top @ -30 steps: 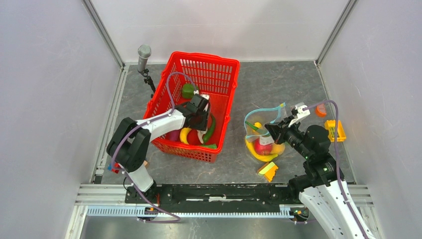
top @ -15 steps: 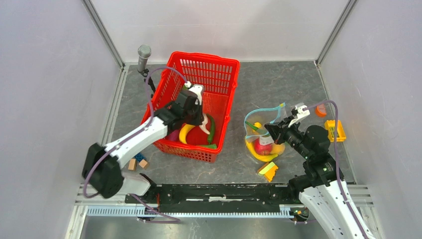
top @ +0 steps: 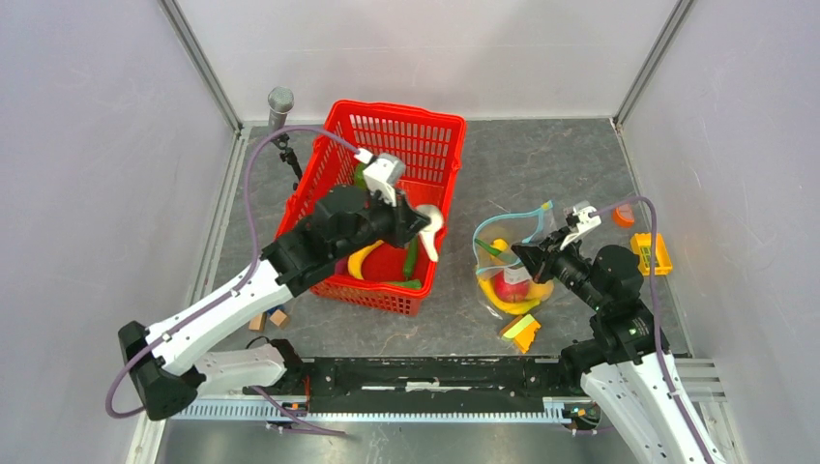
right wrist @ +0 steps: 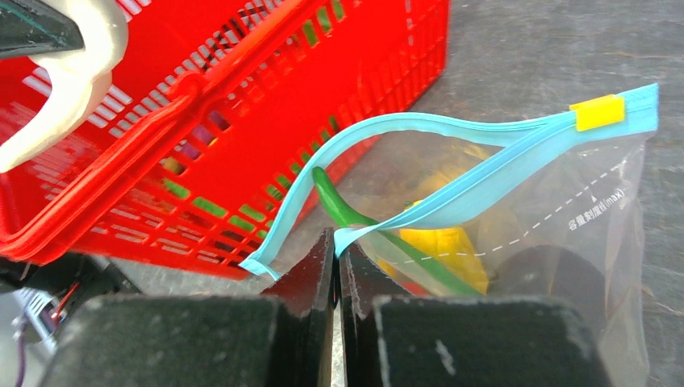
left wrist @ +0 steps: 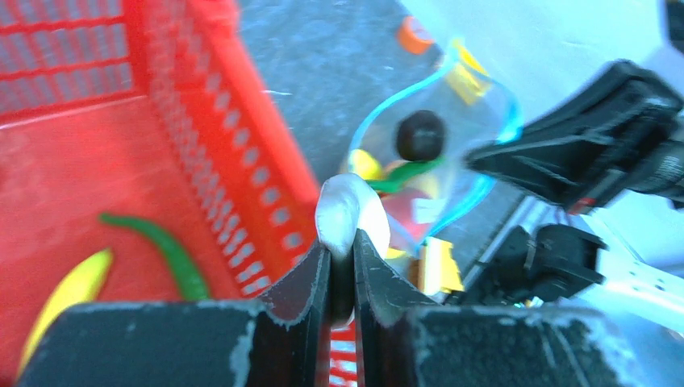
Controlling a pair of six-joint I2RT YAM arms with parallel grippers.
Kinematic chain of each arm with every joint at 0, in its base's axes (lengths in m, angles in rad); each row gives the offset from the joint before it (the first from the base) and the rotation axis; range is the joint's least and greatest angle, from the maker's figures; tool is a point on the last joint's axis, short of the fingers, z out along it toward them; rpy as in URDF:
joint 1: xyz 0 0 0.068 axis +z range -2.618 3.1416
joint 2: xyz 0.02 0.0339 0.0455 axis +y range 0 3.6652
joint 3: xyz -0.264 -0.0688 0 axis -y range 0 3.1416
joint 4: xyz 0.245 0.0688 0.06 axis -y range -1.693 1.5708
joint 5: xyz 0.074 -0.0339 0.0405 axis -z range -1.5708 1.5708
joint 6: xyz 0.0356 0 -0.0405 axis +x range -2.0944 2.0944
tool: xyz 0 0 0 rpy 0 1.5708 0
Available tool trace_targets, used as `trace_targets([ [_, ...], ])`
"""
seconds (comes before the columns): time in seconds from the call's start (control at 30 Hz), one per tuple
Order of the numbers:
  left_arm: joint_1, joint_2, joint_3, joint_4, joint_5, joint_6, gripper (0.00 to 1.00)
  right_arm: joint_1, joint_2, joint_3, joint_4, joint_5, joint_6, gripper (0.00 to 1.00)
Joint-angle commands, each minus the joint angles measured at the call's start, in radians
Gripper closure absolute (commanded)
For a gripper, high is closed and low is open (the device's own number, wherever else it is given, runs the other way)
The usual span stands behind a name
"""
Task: Place the food in the zip-top bag and seal the zipper
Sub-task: Place the fake vegetable in the zipper food storage bag.
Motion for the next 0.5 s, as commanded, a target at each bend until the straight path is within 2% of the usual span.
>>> trace_targets([
  [0.0, -0.118, 0.093, 0.114, 0.128, -0.044, 0.041, 0.84, 0.0, -0.01, 0.084, 0.025, -0.124, 0.005, 0.93],
  [0.2, -0.212, 0.265, 0.251, 0.118, -0.075, 0.1, 0.84, -0.001, -0.035, 0.145, -0.033, -0.134, -0.032, 0.93],
  [0.47, -0.258, 0.399, 0.315, 0.086, -0.146, 0.153, 0.83, 0.0, -0.054, 0.155, -0.036, -0.16, -0.037, 0.93],
])
